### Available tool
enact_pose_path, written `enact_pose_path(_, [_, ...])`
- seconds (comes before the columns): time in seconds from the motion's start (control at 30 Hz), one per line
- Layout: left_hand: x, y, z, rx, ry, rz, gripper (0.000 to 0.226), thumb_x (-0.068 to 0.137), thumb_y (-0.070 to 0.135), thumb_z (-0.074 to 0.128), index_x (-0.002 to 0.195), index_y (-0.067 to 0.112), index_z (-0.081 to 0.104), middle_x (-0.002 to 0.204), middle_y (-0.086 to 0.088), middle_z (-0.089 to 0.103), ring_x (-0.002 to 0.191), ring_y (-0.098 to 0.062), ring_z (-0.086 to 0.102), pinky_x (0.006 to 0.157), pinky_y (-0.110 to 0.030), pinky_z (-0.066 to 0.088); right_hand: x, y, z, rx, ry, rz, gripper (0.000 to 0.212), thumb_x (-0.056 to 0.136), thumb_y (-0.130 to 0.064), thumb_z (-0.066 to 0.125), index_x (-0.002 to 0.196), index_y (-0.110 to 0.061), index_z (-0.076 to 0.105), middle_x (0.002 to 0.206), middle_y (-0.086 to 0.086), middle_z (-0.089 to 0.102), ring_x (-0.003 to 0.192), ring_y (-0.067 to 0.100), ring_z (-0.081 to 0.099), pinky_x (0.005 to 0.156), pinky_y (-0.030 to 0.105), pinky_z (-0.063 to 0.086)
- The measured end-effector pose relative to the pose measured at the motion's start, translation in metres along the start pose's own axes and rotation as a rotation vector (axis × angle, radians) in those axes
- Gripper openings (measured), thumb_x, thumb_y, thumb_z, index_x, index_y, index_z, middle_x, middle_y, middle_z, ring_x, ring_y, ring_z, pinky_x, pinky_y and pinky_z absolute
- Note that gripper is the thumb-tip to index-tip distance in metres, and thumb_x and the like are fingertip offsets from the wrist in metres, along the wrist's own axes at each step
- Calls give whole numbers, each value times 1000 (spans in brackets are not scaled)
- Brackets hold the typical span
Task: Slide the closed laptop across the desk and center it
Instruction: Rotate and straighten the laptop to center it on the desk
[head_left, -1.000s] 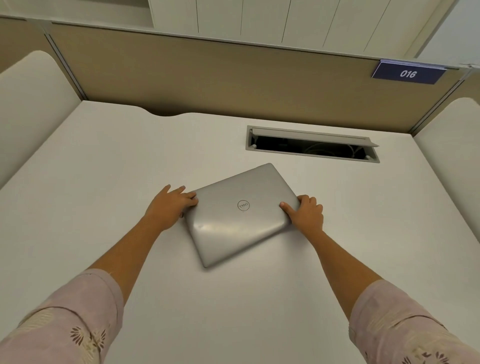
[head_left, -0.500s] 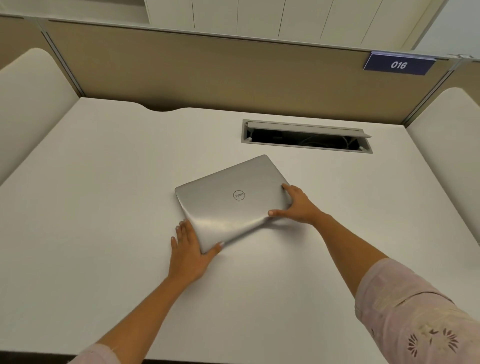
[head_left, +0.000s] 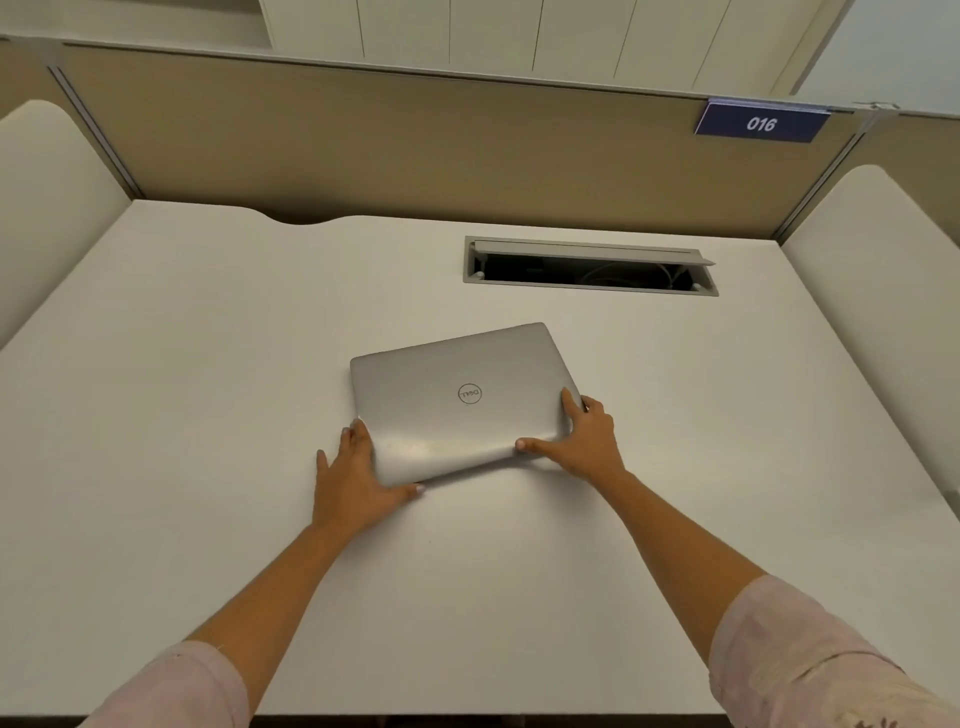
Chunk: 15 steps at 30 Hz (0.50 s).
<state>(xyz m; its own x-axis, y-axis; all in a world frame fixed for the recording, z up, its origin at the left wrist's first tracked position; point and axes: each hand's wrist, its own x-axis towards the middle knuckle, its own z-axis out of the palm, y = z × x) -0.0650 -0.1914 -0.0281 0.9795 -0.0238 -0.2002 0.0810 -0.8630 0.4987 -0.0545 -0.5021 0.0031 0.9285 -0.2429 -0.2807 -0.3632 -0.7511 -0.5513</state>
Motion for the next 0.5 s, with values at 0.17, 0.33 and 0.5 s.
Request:
enact_pose_path(0.17, [15,-7,-9,39,-57,63,132,58,73,72,153,15,0,163,-3,11,149,-23,6,120,-46,7,-24,3,9,4,52,68,122,54,-76,75,151,-25,23,150,11,27,137,36,25,113,42,29])
enact_pose_path(0.33, [27,-8,-15,70,-34,66,120,59,68,75,153,24,13,160,-1,24,147,-30,15,115,-47,25,-33,9,12,-18,37,80,126,52,-73,79,152,-24,19,148,12,25,136,37,24,111,44,32])
enact_pose_path(0.5, [41,-5,-18,76,-34,81,111,65,62,76,152,26,18,159,-2,26,147,-31,17,113,-49,28,-34,15,17,-11,80,69,115,60,-64,81,151,-22,23,147,14,28,134,36,28,108,42,35])
